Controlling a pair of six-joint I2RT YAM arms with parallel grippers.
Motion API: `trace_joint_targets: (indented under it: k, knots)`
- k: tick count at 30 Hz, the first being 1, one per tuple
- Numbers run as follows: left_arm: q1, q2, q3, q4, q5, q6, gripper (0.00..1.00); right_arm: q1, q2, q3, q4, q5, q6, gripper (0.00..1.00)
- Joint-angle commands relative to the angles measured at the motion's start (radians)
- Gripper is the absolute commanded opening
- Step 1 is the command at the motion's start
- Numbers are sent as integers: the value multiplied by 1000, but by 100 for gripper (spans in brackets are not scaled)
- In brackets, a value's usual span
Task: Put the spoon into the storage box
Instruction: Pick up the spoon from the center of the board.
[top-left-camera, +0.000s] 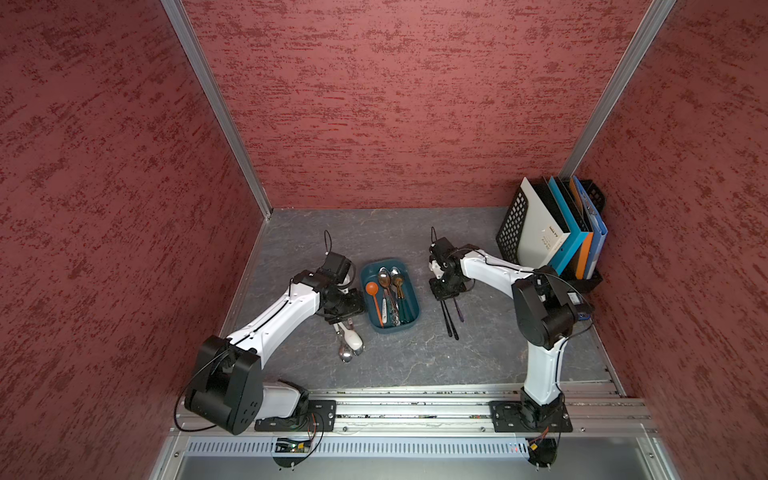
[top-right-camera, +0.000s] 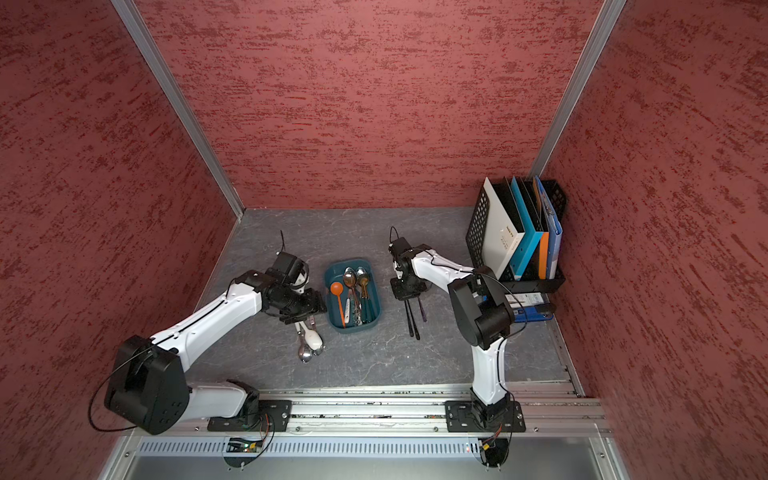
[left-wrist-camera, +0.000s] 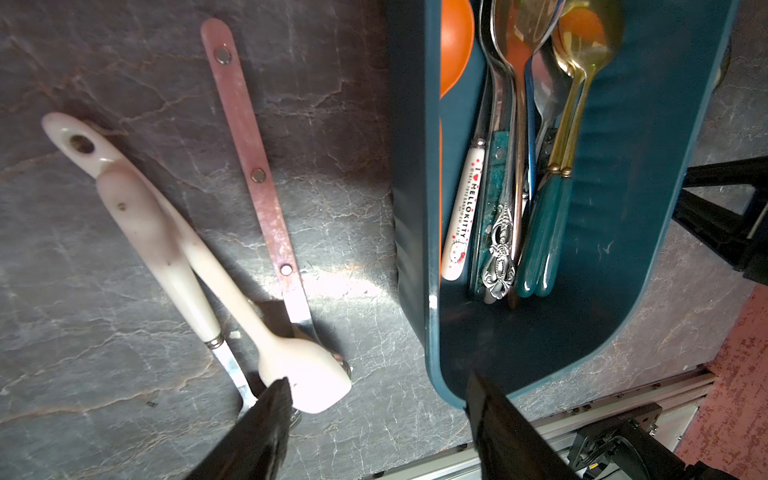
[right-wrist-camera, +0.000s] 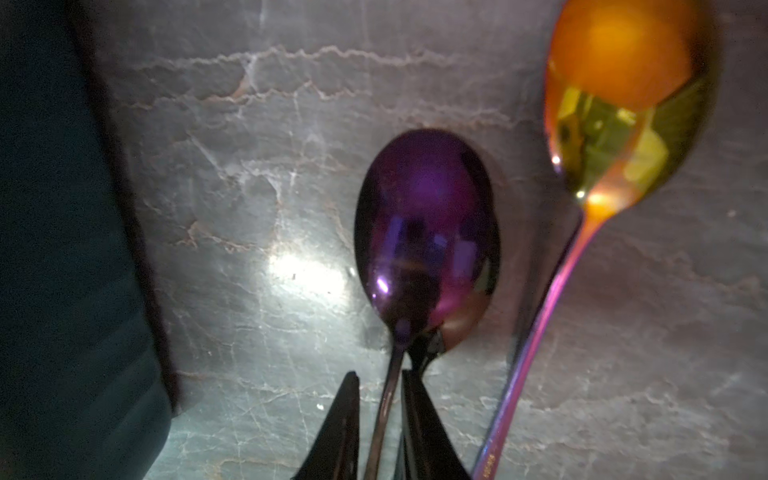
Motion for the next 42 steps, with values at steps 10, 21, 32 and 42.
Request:
trace_joint_targets:
  k: [10, 21, 32, 42]
  knots:
    - [2, 4, -1, 7, -3, 15, 70, 22, 58, -6, 18, 40, 31, 17]
    - [49, -25, 16, -13, -10, 42, 70, 24, 14, 4, 16, 18, 48, 7]
    - [147, -116, -8, -3, 27, 56, 70, 23, -88, 79, -36, -32, 71, 5]
    - [212, -188, -112, 70, 98, 23, 71, 64, -70, 282, -171, -76, 97, 6]
